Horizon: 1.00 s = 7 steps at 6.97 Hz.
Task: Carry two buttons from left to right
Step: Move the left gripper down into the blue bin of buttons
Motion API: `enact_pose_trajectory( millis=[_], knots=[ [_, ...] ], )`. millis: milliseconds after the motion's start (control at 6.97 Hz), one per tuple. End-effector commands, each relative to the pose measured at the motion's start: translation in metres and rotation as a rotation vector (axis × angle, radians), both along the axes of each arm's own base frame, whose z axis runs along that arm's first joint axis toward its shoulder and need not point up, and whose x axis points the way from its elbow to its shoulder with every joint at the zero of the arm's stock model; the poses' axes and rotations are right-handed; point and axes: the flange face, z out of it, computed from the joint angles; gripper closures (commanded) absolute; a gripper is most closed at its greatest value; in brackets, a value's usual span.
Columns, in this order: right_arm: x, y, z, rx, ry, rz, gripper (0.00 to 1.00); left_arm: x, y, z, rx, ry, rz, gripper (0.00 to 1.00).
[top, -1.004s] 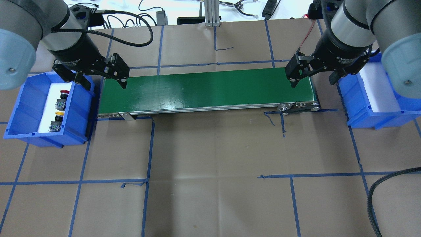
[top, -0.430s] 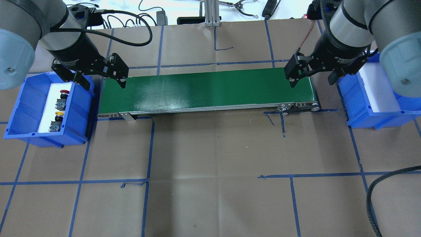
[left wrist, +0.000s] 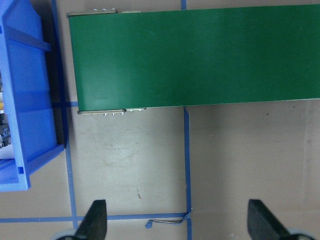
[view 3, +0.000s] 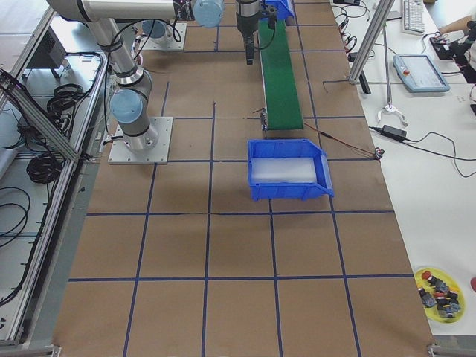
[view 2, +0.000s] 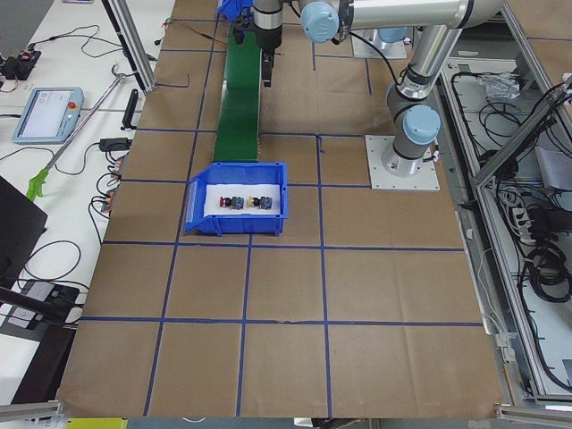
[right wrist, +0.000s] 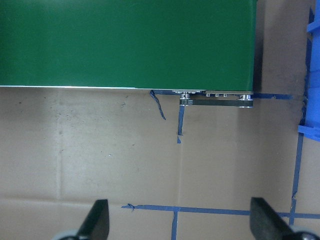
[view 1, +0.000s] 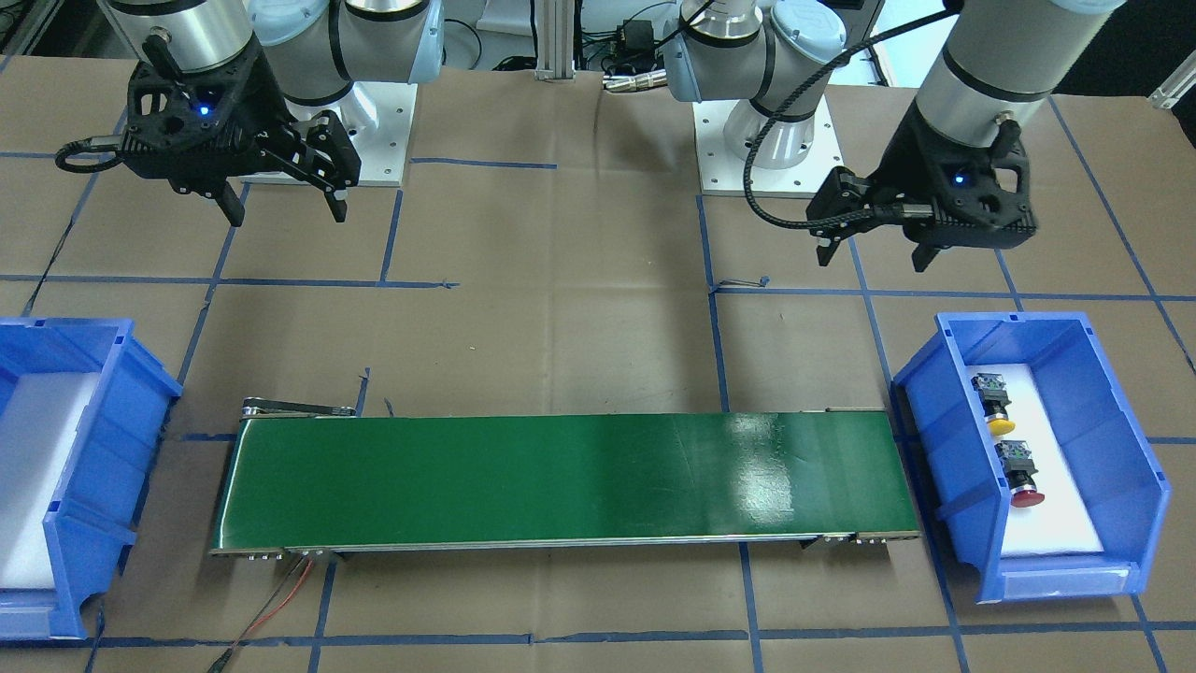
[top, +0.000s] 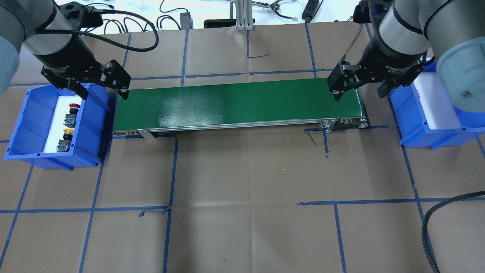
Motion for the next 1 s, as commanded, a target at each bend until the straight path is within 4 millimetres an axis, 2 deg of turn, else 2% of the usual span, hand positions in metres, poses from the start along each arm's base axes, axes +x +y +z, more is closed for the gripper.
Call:
enact_pose_trajectory(
  millis=[0,287,430,574,860],
  knots=[
    [0.001,0.001,-0.002,0.003,-0.005,-0.002,0.00,0.108,0.000,0.000,0.003,-0.007,0.024,0.00],
    [0.000,0.001,-0.001,0.002,-0.004,-0.003,0.00,0.206,0.015,-0.014,0.028,0.006,0.018,0.00],
    [0.001,0.001,-0.002,0.003,-0.007,-0.004,0.00,0.234,0.019,-0.023,0.034,0.013,0.060,0.01],
    [0.001,0.001,-0.004,0.008,-0.010,-0.005,0.00,0.247,0.016,-0.038,0.028,0.012,0.062,0.01],
    [0.001,0.001,-0.002,0.005,-0.007,-0.004,0.00,0.263,-0.005,-0.080,0.034,0.018,0.050,0.01]
  ],
)
